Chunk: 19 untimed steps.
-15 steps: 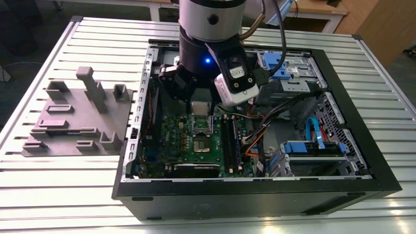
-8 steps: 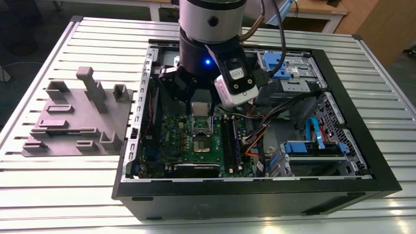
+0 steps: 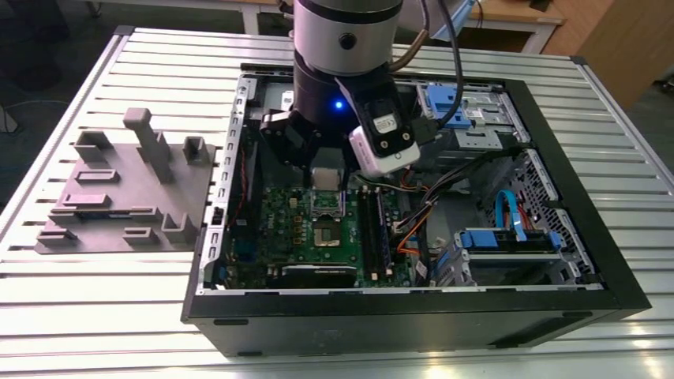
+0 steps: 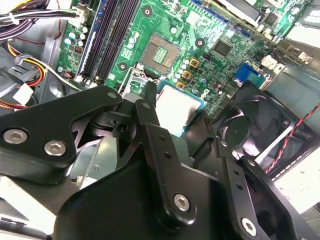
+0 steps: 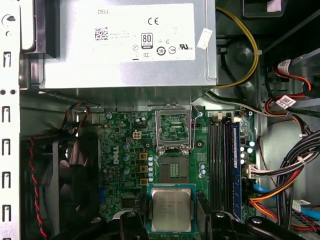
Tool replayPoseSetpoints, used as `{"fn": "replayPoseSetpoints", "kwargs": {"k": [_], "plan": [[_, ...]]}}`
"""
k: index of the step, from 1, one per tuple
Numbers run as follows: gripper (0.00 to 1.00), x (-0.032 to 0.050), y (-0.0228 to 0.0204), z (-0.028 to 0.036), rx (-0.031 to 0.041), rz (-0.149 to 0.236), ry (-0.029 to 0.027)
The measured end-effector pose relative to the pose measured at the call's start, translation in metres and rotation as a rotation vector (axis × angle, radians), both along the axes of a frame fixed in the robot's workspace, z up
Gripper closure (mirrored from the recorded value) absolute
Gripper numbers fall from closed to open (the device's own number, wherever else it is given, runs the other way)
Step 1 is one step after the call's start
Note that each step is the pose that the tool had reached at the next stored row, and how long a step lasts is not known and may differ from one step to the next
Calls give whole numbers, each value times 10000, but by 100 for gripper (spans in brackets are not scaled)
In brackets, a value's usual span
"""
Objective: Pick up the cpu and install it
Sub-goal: 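Pick up the cpu and move it towards the insertion slot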
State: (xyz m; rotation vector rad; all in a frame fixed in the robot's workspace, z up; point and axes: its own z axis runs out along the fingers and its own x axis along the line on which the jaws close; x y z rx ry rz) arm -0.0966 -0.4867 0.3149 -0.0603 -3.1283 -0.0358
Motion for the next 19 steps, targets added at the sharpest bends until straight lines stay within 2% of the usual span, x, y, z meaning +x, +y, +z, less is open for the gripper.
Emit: {"fn": "replayPoseSetpoints", "kwargs": {"k": [19], "plan": [[53,31,1,-28,0,0,0]]}}
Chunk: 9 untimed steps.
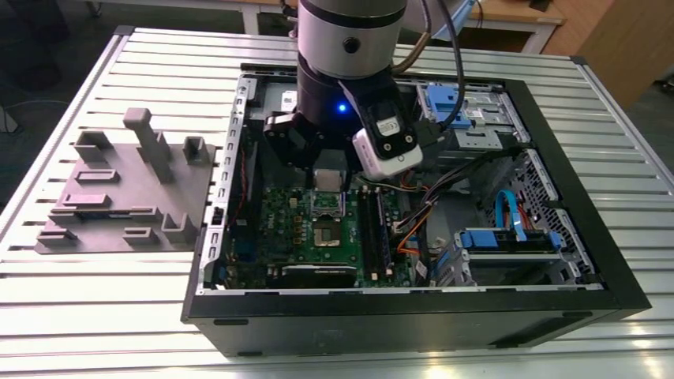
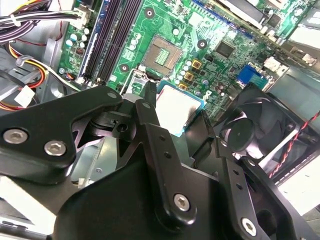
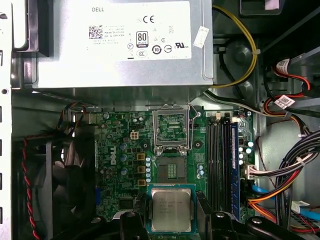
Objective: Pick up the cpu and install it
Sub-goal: 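Pick up the cpu and move it towards the insertion slot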
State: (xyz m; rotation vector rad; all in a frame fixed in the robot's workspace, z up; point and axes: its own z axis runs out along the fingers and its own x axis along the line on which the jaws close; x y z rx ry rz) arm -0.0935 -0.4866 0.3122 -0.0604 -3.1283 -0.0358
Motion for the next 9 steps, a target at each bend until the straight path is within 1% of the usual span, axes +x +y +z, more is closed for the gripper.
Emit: {"fn": "replayPoseSetpoints", "kwargs": {"k": [9], "plan": [[53,16,0,-43,0,-24,-1]]}}
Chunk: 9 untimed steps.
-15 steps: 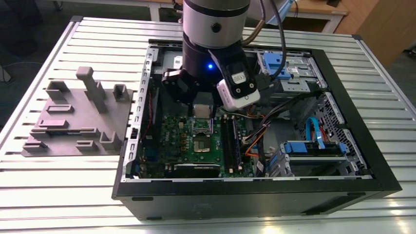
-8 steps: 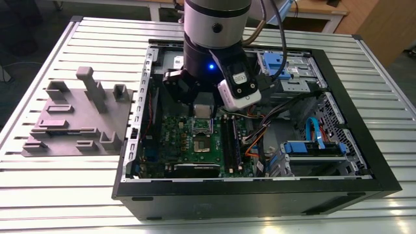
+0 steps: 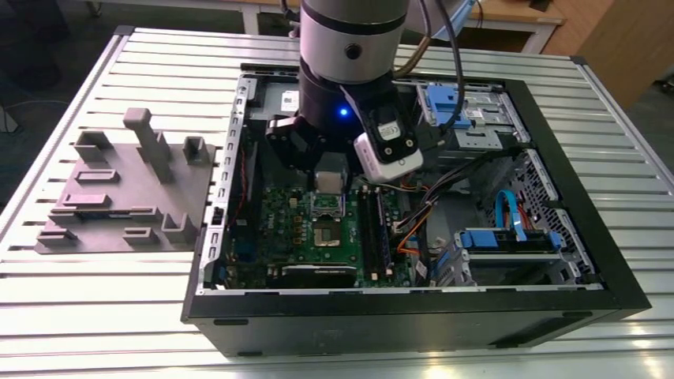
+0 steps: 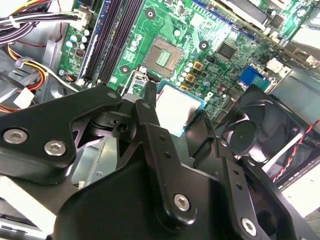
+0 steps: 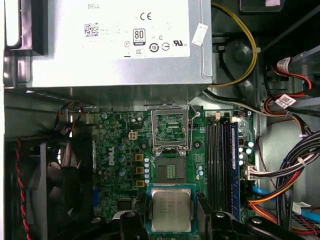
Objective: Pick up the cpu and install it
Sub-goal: 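Pick up the cpu and move it towards the insertion slot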
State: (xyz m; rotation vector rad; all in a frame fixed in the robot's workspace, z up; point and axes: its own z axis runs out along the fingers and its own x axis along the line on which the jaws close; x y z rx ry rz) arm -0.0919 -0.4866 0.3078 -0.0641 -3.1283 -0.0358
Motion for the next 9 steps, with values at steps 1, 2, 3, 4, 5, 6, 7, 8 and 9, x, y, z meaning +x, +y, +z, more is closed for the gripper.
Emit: {"fn": "replayPoseSetpoints", "kwargs": {"k": [1,2,3,4,5,6,7,8,9], "plan": [[53,3,0,-4,1,-8,0],[53,6,1,-7,0,-9,1],[53,8,4,-12,1,-10,0],[53,10,7,-16,2,-11,0],[53,13,10,-21,2,-10,0],[53,17,15,-25,0,-9,1],[53,20,18,-30,1,-8,0],[53,22,21,-35,2,-9,0],[53,24,25,-40,1,-10,0]]}}
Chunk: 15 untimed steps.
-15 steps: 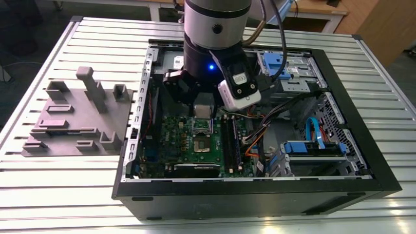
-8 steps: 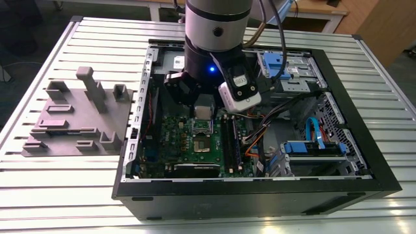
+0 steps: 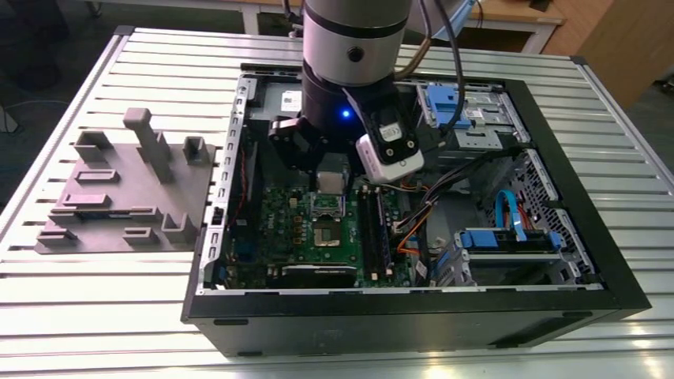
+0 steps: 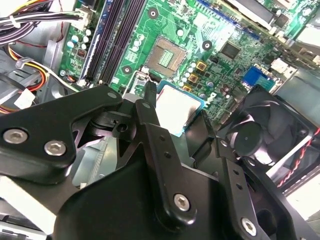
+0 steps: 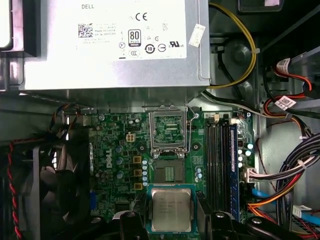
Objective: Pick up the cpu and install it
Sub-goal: 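Pick up the cpu and move it towards the insertion slot, then place the cpu into insertion slot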
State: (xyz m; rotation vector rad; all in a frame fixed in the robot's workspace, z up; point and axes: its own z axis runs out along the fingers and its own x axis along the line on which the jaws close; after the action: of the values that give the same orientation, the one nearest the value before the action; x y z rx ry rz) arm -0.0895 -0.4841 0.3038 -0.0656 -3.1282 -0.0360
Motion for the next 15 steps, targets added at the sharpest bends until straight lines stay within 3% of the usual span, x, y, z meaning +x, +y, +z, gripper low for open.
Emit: {"fn": "replayPoseSetpoints", "kwargs": {"k": [15], "plan": [[53,2,11,-63,-2,1,1]]}}
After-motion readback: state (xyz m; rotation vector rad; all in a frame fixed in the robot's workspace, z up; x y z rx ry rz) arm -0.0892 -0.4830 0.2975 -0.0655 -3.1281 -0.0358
